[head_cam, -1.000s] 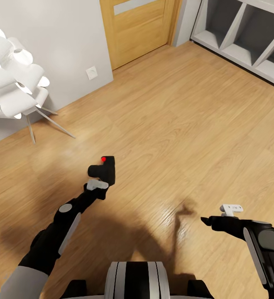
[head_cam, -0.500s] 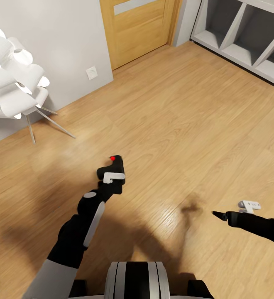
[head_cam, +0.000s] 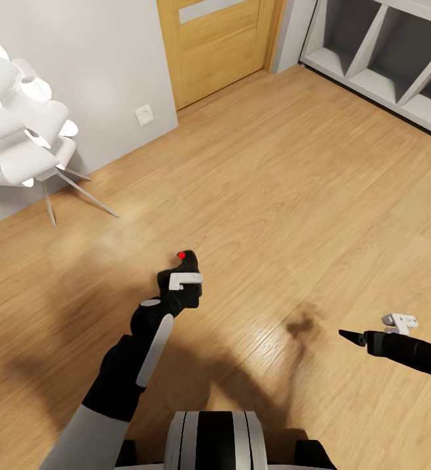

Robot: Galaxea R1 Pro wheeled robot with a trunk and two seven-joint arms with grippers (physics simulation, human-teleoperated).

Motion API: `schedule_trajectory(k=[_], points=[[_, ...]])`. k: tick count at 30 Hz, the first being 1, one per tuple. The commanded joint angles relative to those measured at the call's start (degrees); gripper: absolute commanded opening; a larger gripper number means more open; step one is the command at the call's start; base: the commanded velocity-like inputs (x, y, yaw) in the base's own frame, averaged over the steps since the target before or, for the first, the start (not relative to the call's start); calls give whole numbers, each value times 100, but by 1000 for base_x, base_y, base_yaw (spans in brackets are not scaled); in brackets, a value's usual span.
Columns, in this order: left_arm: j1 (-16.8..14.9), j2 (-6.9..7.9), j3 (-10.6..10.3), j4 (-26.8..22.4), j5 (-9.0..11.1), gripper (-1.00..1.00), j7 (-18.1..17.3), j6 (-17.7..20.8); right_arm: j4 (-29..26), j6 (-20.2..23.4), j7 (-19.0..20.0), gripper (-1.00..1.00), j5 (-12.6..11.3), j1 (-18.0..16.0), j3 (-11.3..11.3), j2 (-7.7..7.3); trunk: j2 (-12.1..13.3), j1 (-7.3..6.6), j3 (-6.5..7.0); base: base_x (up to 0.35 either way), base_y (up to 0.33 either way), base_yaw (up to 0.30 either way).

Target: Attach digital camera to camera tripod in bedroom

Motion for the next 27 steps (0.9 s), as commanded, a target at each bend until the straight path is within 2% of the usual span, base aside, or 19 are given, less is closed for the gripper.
schedule_trajectory(k=[1, 4, 9, 10, 14, 20, 27], points=[[1, -5, -53, -20, 136, -100, 176, 44, -4, 30, 46, 100, 26, -3, -7, -3, -1, -1, -3, 0, 0, 0], [17, -12, -155, -76, 333, -100, 425, 82, -4, 26, 58, 100, 26, -1, -13, -8, -1, -1, -3, 0, 0, 0], [83, 25, -330, -336, 982, -100, 1005, 203, -3, 21, 77, 100, 26, 6, -16, -14, 5, -14, 108, 0, 0, 0], [83, 25, -330, -336, 982, -100, 1005, 203, -3, 21, 77, 100, 26, 6, -16, -14, 7, -16, 130, 0, 0, 0], [101, 46, -386, -493, 1357, -100, 1230, 395, -3, 15, 83, 100, 26, 15, -14, -7, 12, -27, 219, 0, 0, 0], [108, 23, -424, -679, 1541, -100, 1331, 698, -3, 13, 87, 100, 26, 24, -13, 4, 20, -42, 351, 0, 0, 0], [110, 10, -456, -903, 1607, -100, 1367, 945, -3, 16, 105, 100, 26, 38, -7, 5, 29, -60, 507, 0, 0, 0]])
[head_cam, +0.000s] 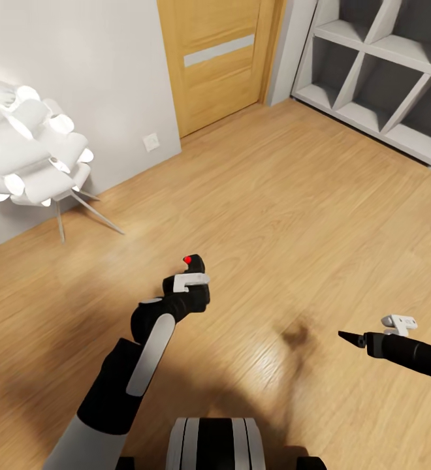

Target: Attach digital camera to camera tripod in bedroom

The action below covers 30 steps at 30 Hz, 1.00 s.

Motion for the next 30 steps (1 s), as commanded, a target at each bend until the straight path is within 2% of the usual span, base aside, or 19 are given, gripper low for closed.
schedule_trajectory(k=[1, 11, 13, 14, 19, 20, 22, 25, 30], points=[[-3, -1, -5, -23, 63, -100, 62, 32, -4, 33, 41, 100, 27, 0, -4, -1, 0, -3, 21, 0, 0, 0], [-10, 2, 22, -81, 127, -100, 71, 242, -4, 32, 55, 100, 27, -1, 5, -4, 14, -29, 294, 0, 0, -2], [-30, 8, 33, -80, 266, -100, 72, 339, -4, 30, 55, 100, 27, -4, 5, -4, 16, -34, 354, 0, 0, -27], [-30, 8, 33, -80, 266, -100, 72, 339, -4, 30, 55, 100, 27, -4, 5, -4, 18, -37, 384, 0, 0, -32], [-86, 40, 93, -50, 862, -100, 77, 537, -4, 28, 56, 100, 27, -10, 2, -4, 63, -69, 533, 0, 0, -51], [-86, 40, 93, -50, 862, -100, 77, 537, -4, 28, 56, 100, 27, -10, 2, -4, 103, -91, 560, 0, 0, -61], [-107, 50, 134, -36, 1034, -100, 78, 578, -4, 28, 56, 100, 27, -11, 0, -4, 183, -135, 613, 0, 0, -65], [-124, 66, 179, -17, 1184, -100, 80, 613, -4, 28, 56, 100, 27, -12, -1, -3, 304, -201, 693, 0, 0, -71], [-134, 89, 207, -7, 1264, -100, 81, 634, -4, 25, 56, 100, 27, -17, -2, 0, 504, -310, 827, 0, 0, -76]])
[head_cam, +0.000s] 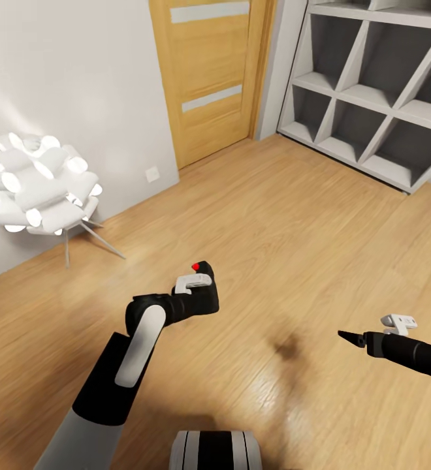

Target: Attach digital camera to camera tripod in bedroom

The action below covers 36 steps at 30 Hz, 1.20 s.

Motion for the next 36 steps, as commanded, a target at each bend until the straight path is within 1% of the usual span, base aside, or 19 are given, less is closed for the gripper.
schedule_trajectory(k=[1, 8, 23, 25, 26, 30, 31, 32, 33, 34, 36], points=[[-5, 8, 6, -3, 78, -100, 60, 17, -3, 31, 37, 100, 29, -6, -6, -1, 40, -23, 24, 0, 0, -79], [-10, 39, 104, 4, 127, -100, 60, 25, -3, 28, 37, 100, 29, -9, -6, 4, 321, -177, 212, 0, 0, -82], [-12, 73, 162, 8, 131, -100, 68, 35, -3, 26, 35, 100, 29, -17, -6, 4, 922, -506, 614, 0, 0, -84], [-11, 119, 165, 34, 115, -100, 94, 34, -3, 26, 33, 100, 29, -16, -6, 5, 1003, -550, 668, 0, 0, -87], [-11, 119, 165, 34, 115, -100, 94, 34, -3, 26, 33, 100, 29, -16, -6, 5, 1043, -572, 695, 0, 0, -88], [4, 267, 179, 99, 106, -100, 294, 27, -3, 26, 21, 100, 29, -12, -6, 5, 1203, -660, 802, 0, 0, -94], [4, 267, 179, 99, 106, -100, 294, 27, -3, 26, 21, 100, 29, -12, -6, 5, 1243, -682, 829, 0, 0, -99], [22, 365, 214, 116, 117, -100, 379, 24, -3, 26, 17, 100, 29, -11, -6, 5, 1283, -704, 856, 0, 0, -100], [31, 414, 244, 122, 126, -100, 407, 23, -3, 26, 16, 100, 29, -11, -6, 5, 1324, -726, 883, 0, 0, -102], [31, 414, 244, 122, 126, -100, 407, 23, -3, 26, 16, 100, 29, -11, -6, 5, 1364, -748, 910, 0, 0, -102], [44, 488, 309, 131, 147, -100, 443, 22, -3, 26, 14, 100, 29, -7, -6, 5, 1444, -792, 963, 0, 0, -103]])
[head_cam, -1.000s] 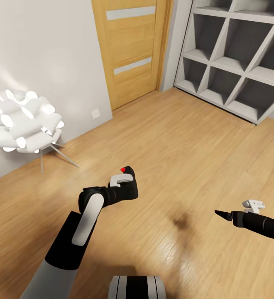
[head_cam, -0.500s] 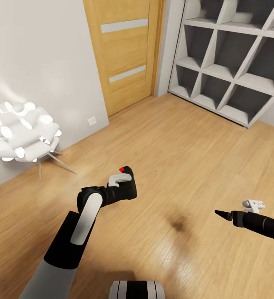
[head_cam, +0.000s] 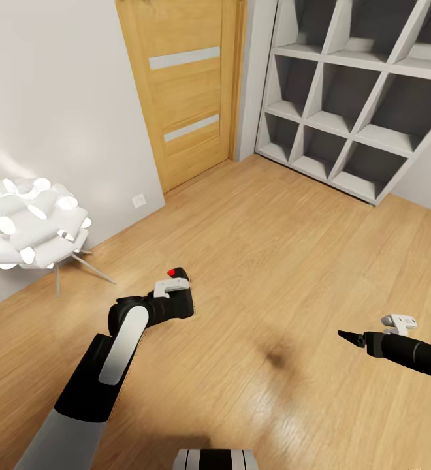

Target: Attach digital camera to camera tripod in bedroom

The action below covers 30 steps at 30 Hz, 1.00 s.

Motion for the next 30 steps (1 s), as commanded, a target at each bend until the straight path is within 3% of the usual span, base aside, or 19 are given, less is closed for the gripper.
schedule_trajectory(k=[1, 10, 17, 30], points=[[2, 27, 25, -4, 108, -100, 73, -1, -3, 32, 36, 100, 29, -4, -5, 2, 40, -23, 24, 0, 0, -105], [18, 111, 116, 4, 135, -100, 115, -9, -3, 28, 34, 100, 29, 1, -5, 8, 401, -221, 265, 0, 0, -108], [20, 98, 122, 2, 132, -100, 122, -19, -3, -257, 34, 100, 29, 7, -5, 28, 682, -375, 451, 0, 0, -117], [20, 88, 109, 2, 136, -100, 125, -20, -3, -352, 34, 100, 29, 10, -5, 23, 1203, -660, 795, 0, 0, -122]])
